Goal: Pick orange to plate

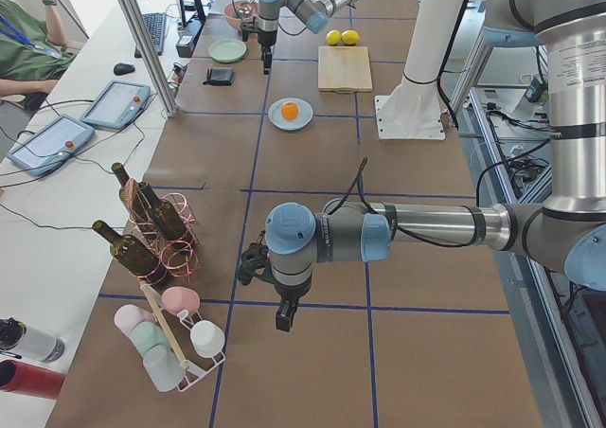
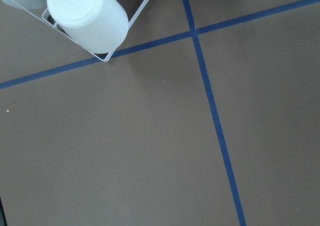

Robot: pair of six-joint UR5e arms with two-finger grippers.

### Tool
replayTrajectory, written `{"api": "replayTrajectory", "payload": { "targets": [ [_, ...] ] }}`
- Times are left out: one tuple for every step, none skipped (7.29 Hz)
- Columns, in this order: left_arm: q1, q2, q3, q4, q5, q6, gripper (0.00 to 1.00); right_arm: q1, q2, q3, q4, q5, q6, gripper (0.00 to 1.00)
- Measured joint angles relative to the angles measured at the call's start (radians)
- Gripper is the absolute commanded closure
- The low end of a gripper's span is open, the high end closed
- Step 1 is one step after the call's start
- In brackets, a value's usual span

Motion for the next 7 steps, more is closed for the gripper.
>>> {"api": "replayTrajectory", "payload": {
  "targets": [
    [0.000,0.001,0.003,0.001,-0.024,-0.008,0.00,0.101,-0.070,0.069,-0.046,0.083,-0.158,0.00],
    [0.000,0.002,0.003,0.002,-0.059,-0.028,0.00,0.196,-0.143,0.116,-0.070,0.148,-0.317,0.00],
    [0.000,0.002,-0.001,0.002,-0.078,-0.060,0.00,0.286,-0.220,0.141,-0.081,0.196,-0.478,0.00],
    [0.000,0.001,-0.006,0.001,-0.086,-0.081,0.00,0.367,-0.295,0.150,-0.084,0.230,-0.619,0.00],
    [0.001,0.000,-0.011,-0.002,-0.089,-0.086,0.00,0.437,-0.369,0.150,-0.086,0.247,-0.727,0.00],
    [0.001,0.000,-0.013,-0.005,-0.090,-0.086,0.00,0.507,-0.458,0.148,-0.084,0.252,-0.804,0.00],
    [0.001,-0.001,-0.014,-0.007,-0.088,-0.085,0.00,0.577,-0.558,0.149,-0.080,0.253,-0.842,0.00]
  ]
}}
